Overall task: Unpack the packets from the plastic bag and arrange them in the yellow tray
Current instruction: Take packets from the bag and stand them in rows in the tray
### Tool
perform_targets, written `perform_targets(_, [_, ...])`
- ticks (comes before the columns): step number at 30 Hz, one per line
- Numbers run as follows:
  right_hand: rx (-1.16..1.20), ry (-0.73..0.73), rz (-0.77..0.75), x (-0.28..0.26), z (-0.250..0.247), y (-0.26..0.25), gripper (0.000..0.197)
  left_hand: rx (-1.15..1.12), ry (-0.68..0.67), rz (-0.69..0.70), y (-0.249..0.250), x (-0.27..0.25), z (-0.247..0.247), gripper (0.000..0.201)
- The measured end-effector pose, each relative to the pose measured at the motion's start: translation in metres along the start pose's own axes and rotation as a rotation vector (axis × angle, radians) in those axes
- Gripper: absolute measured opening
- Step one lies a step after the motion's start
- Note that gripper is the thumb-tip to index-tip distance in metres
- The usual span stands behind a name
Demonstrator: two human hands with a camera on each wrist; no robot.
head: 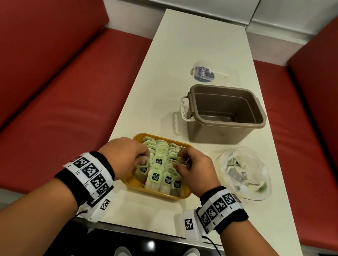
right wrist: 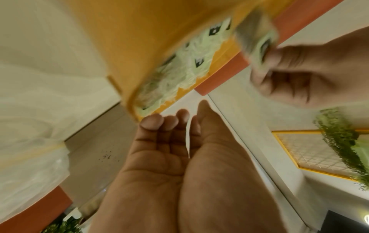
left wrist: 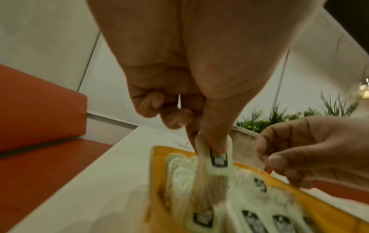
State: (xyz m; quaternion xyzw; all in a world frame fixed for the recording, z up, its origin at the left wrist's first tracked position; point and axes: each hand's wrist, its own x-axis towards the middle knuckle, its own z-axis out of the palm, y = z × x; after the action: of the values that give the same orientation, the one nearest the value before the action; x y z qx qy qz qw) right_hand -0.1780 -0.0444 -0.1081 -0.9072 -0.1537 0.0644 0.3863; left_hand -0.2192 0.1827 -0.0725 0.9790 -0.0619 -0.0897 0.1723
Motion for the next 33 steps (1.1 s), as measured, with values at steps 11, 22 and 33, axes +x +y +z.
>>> perform_targets(11, [-0.152, -0.117, 0.228, -0.002, -0.005, 0.023, 0.035, 0.378, -0.085, -0.071, 0.005, 0.002, 0.032, 0.021])
perform_targets(22, [-0.117, -0.147, 0.236, -0.005, -0.007, 0.021, 0.043, 0.560, -0.164, -0.107, 0.011, 0.012, 0.040, 0.036])
perform_targets(33, [-0.133, -0.195, 0.193, -0.003, -0.013, 0.023, 0.044, 0.566, -0.111, -0.165, 0.015, 0.021, 0.045, 0.046])
